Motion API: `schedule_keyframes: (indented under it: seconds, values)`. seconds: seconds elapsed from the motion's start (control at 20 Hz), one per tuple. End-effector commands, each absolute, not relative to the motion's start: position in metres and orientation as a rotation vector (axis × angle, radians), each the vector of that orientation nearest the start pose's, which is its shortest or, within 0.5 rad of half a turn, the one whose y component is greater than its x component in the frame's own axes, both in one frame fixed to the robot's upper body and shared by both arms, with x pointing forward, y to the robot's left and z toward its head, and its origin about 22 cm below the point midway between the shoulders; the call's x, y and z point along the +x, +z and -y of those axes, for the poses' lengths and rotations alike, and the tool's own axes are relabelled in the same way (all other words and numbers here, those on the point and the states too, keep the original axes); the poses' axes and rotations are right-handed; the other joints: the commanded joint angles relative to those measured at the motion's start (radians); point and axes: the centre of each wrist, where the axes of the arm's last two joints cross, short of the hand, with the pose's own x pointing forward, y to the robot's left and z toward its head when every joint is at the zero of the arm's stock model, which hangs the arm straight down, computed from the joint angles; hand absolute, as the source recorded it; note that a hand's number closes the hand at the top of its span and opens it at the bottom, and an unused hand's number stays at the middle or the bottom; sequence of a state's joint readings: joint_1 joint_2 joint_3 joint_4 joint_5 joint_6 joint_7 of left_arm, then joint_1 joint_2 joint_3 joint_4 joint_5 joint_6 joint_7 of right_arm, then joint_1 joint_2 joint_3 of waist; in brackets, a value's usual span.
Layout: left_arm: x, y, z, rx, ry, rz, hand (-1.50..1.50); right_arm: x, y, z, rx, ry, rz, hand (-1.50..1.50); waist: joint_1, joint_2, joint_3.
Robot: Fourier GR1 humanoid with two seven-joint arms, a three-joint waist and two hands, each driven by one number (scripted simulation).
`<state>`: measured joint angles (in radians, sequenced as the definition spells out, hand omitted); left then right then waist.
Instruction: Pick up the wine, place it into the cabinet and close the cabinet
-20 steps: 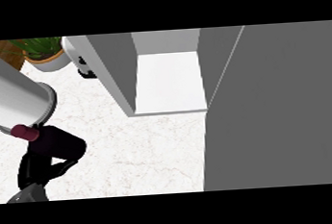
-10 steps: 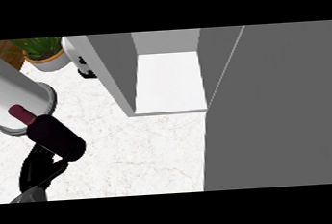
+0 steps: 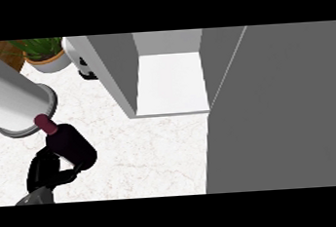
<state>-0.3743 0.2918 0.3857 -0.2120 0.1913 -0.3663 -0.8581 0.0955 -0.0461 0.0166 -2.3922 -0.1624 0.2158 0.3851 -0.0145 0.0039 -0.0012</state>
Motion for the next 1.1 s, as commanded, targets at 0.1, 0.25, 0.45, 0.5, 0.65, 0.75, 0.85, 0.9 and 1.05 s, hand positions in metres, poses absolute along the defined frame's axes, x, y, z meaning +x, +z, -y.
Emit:
schedule_keyframes:
  seconds: [0.1, 0.25, 0.45, 0.5, 0.65, 0.75, 0.85, 0.9, 1.05]
  values:
    - [0.194, -0.174, -0.343, -0.132, 0.352, 1.614, 1.50, 0.161, 0.164, 0.243, 0.186, 0.222, 1.911, -1.50, 0.010, -0.003, 0.001]
    - [0.170, -0.187, -0.327, -0.216, 0.298, 1.595, 1.50, 0.165, 0.157, 0.237, 0.163, 0.214, 1.903, -1.50, 0.022, -0.007, 0.002]
    - [0.180, -0.190, -0.285, -0.249, 0.279, 1.649, 1.50, 0.161, 0.166, 0.241, 0.159, 0.221, 1.912, -1.50, 0.024, -0.008, 0.002]
    - [0.168, -0.189, -0.304, -0.259, 0.273, 1.652, 1.50, 0.166, 0.168, 0.236, 0.163, 0.209, 1.922, -1.50, 0.027, -0.006, 0.002]
    - [0.184, -0.181, -0.298, -0.331, 0.273, 1.665, 1.50, 0.159, 0.160, 0.231, 0.177, 0.217, 1.901, -1.50, 0.019, -0.007, 0.002]
    - [0.187, -0.176, -0.293, -0.402, 0.246, 1.674, 1.50, 0.159, 0.161, 0.238, 0.174, 0.203, 1.910, -1.50, 0.023, -0.009, 0.003]
    - [0.186, -0.166, -0.293, -0.400, 0.245, 1.727, 1.50, 0.158, 0.164, 0.237, 0.161, 0.219, 1.897, -1.50, 0.034, -0.012, 0.004]
    - [0.195, -0.163, -0.270, -0.402, 0.246, 1.729, 1.50, 0.157, 0.163, 0.236, 0.159, 0.186, 1.907, -1.50, 0.029, -0.012, 0.004]
    - [0.178, -0.147, -0.277, -0.414, 0.238, 1.738, 1.50, 0.163, 0.163, 0.249, 0.176, 0.196, 1.887, -1.50, 0.032, -0.010, 0.004]
